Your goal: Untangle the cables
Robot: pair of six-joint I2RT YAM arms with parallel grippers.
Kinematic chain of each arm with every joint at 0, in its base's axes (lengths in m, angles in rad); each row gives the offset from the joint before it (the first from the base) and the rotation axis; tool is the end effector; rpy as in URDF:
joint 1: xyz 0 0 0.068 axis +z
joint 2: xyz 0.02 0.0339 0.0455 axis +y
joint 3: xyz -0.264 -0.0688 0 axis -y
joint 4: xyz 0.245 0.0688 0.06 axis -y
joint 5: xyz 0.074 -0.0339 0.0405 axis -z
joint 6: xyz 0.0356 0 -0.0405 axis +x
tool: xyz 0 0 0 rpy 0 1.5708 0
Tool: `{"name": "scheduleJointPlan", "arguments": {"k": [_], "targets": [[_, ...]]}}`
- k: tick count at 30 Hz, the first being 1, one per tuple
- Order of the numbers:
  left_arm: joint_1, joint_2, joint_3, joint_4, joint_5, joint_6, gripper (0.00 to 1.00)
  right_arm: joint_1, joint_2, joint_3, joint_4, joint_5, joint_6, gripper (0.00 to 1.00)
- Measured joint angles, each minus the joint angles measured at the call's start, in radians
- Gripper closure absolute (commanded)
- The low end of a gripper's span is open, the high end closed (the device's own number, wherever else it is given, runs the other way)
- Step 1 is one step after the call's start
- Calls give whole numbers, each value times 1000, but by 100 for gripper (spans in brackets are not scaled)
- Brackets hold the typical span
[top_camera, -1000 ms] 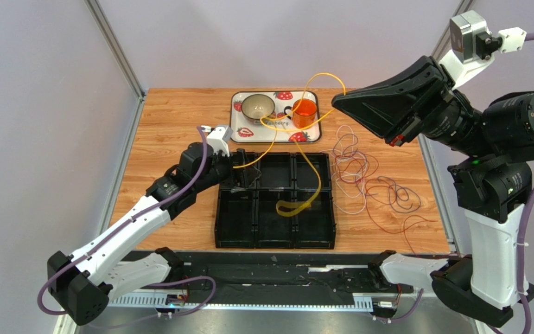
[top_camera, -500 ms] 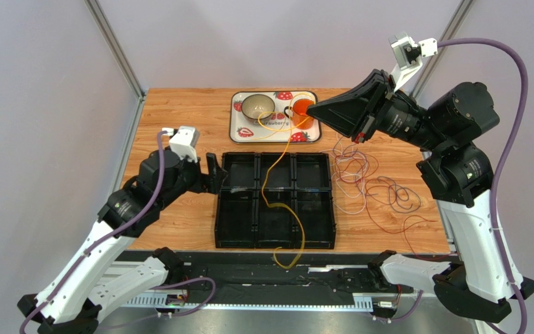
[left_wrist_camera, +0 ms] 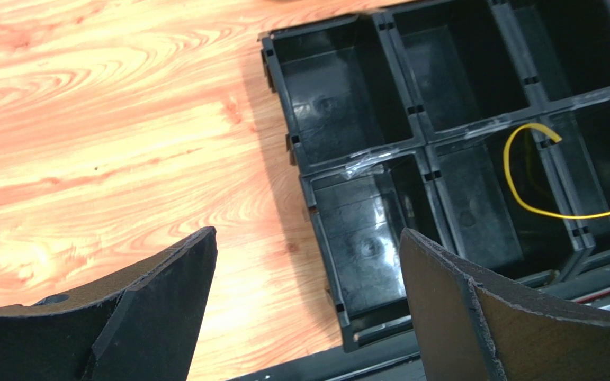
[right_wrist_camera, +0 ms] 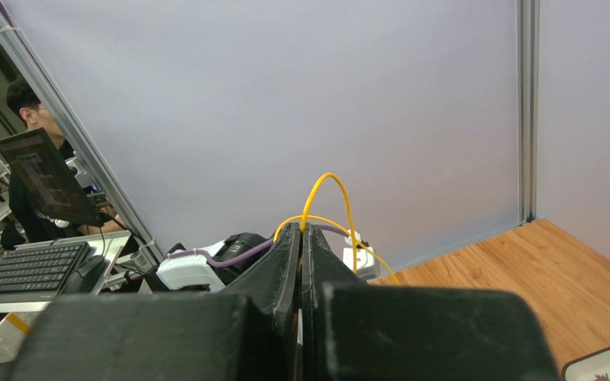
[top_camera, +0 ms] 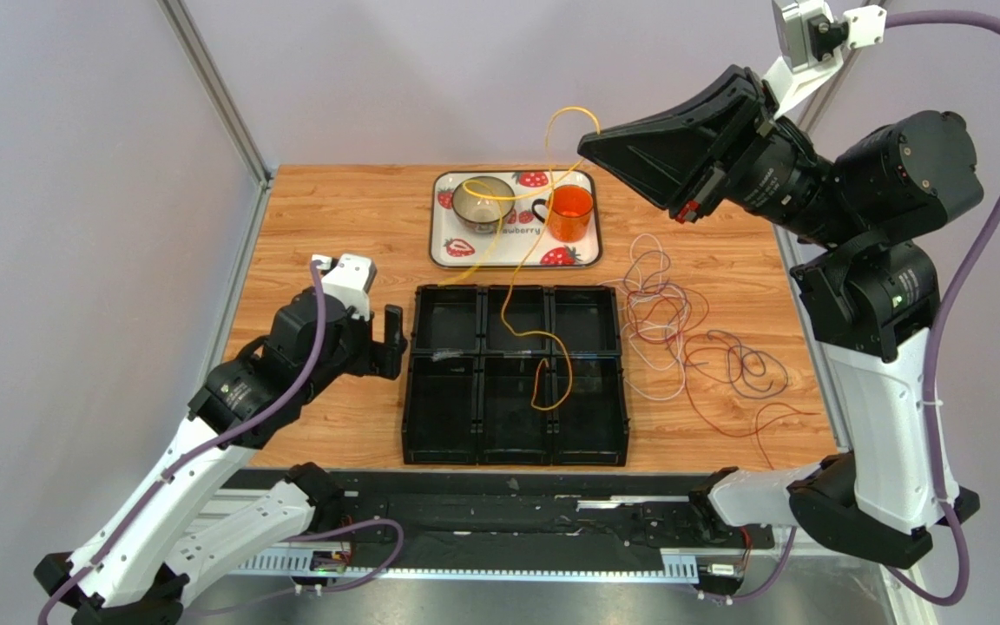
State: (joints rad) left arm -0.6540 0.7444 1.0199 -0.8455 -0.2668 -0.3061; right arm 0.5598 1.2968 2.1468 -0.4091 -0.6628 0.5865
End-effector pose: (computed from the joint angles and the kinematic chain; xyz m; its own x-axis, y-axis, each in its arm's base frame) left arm 0.1140 -0.0756 0.3583 -0.5321 0.0416 -0.8456 0.2625 0.9577 -0.1180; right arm 0.1218 0.1022 0.6349 -0.1915 0.3949 -0.8986 -0.9415 0.1848 0.2818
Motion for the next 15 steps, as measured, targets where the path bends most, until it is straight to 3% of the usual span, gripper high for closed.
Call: {"name": "scheduleJointPlan", "arguments": {"k": [6,15], "targets": [[0,2,0,-21,-14,-6,7,0,33,-18,13,1,-2,100],[0,-66,-10,-100,-22,-56,6,0,28,-230,50,10,-3,100]]}}
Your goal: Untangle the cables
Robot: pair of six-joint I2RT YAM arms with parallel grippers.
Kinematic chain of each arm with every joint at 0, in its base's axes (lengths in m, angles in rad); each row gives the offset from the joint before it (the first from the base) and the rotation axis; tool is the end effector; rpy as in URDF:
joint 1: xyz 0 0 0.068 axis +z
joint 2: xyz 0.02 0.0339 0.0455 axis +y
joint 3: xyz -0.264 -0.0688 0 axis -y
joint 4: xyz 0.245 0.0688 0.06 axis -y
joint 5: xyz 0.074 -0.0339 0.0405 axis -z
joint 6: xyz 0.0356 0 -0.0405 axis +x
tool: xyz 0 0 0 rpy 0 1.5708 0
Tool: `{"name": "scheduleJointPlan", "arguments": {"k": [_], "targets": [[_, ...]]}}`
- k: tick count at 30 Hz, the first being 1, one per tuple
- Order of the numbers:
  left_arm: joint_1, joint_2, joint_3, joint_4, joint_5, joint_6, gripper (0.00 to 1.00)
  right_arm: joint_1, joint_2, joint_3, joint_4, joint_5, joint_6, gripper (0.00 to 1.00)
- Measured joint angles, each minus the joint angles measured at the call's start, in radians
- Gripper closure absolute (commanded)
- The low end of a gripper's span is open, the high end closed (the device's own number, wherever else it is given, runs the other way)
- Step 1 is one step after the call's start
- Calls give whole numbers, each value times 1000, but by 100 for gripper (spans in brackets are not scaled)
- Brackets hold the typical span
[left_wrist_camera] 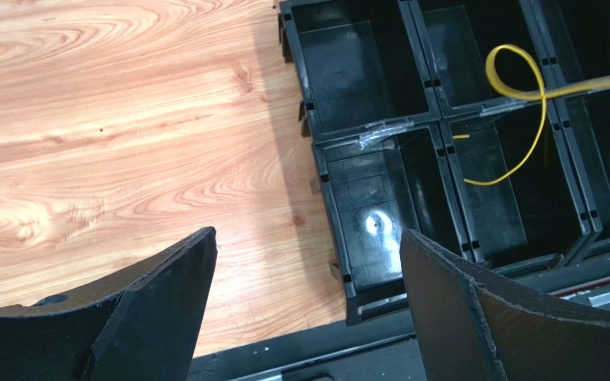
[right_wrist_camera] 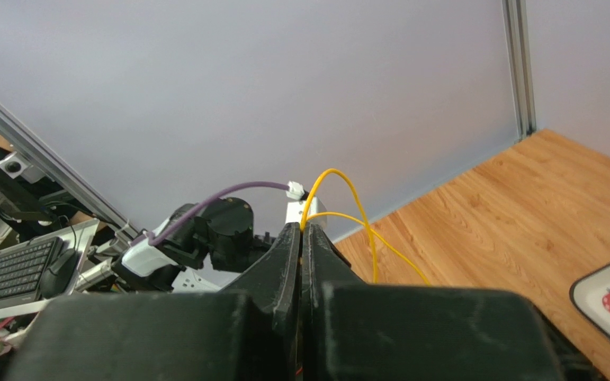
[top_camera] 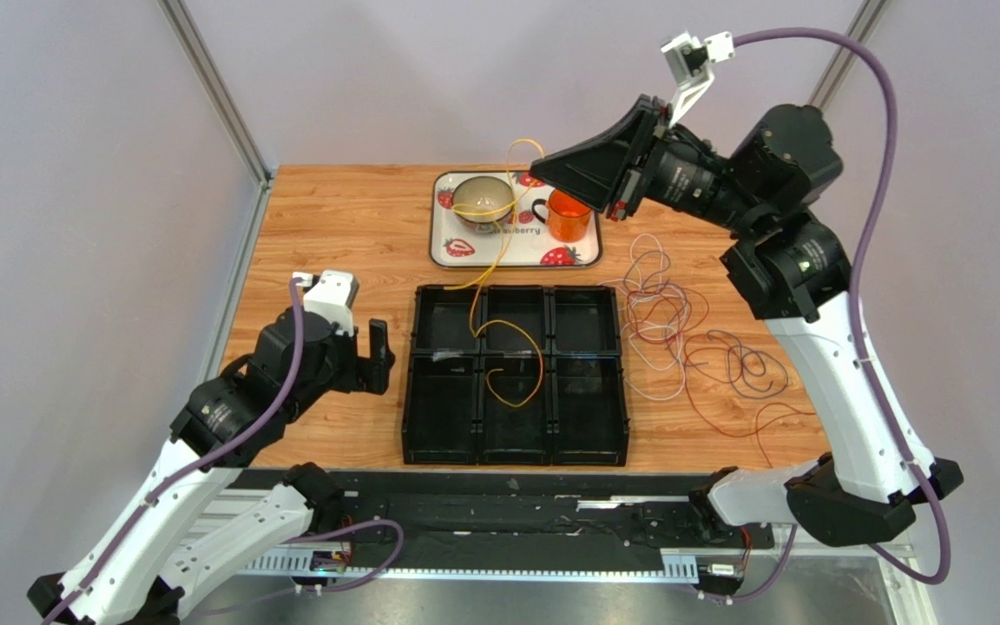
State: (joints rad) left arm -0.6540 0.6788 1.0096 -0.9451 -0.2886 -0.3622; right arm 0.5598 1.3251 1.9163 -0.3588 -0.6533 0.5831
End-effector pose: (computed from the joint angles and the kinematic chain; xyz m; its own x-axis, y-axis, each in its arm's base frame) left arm 0.0975 -0.0620 0.3533 -0.5690 0.0082 -0.8223 0.2107 0.9680 -0.1362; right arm 0.1794 0.1380 0.5795 -0.3452 0.2996 -0.8894 -0.8778 0.2322 0.4190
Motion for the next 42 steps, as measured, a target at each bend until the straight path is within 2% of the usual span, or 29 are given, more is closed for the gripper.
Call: {"name": "scheduleJointPlan", "arguments": {"k": [13,23,30,36,42], "targets": [[0,-24,-29,3,-2,-11,7,0,-116,-353,85,14,56,100],[0,-23,-32,4,-3,-15,8,3,-322,-452,85,36,95,100],[0,-16,-32,4,-8,-18,8,37,-402,-580,113,51,146,100],[0,-16,-32,4,-10,-18,8,41,-446,-719,67,122,146,100],[0,-16,-32,4,-10,-19,8,41,-450,-741,-23,202,107,100]]}}
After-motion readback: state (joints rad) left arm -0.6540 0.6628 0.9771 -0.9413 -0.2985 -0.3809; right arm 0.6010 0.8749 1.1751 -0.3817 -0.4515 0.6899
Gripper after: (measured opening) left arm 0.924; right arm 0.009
